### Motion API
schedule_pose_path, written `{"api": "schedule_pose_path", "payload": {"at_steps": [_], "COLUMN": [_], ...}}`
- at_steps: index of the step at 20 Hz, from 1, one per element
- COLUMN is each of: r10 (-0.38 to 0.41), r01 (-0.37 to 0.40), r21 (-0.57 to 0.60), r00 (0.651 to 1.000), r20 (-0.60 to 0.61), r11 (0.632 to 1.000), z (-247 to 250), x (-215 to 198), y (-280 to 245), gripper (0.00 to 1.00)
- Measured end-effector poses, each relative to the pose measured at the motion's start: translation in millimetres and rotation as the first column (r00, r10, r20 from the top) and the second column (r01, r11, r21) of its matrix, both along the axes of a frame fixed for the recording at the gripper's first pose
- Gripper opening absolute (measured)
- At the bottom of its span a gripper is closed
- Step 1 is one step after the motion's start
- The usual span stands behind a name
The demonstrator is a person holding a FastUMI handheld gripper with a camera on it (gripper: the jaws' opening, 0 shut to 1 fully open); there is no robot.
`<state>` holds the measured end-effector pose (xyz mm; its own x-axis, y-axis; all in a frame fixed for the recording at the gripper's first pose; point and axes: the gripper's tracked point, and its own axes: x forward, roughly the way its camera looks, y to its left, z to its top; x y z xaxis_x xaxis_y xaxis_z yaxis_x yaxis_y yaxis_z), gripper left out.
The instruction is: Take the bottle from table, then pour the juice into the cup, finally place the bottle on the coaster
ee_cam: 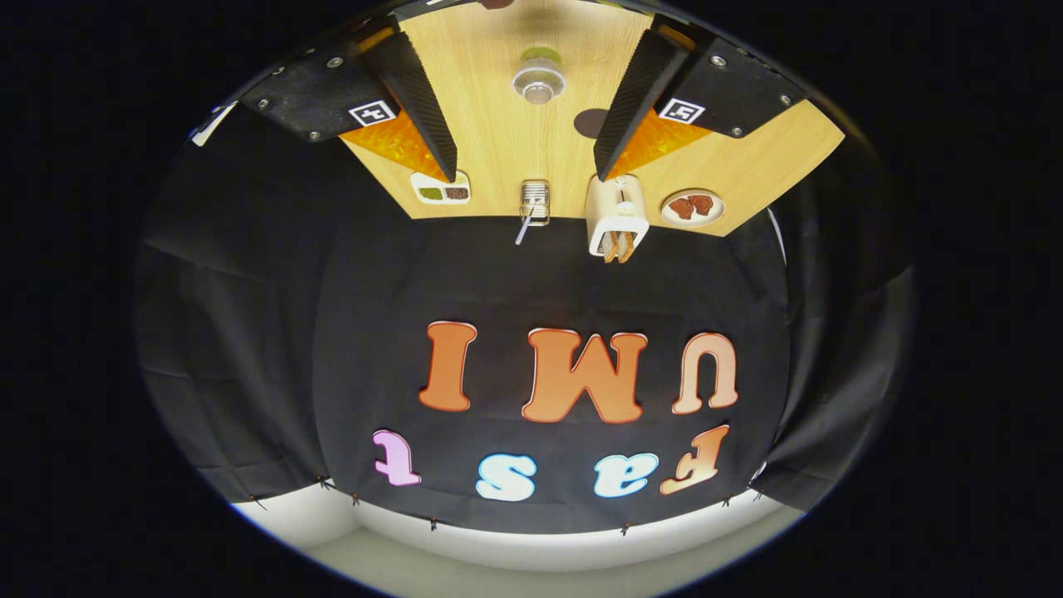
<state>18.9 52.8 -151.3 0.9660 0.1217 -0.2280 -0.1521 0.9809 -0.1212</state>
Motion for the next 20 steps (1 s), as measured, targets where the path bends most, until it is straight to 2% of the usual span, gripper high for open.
{"api": "schedule_pose_path", "payload": {"at_steps": [9,20], "r10": [-0.036,-0.004], "r01": [0.038,0.01], "r21": [0.008,0.018], "r00": [0.98,0.948], "r20": [-0.197,-0.318], "r11": [0.999,1.0], "z": [-106,-192], "x": [11,14], "y": [-13,-9], "gripper": [0.99,0.99]}}
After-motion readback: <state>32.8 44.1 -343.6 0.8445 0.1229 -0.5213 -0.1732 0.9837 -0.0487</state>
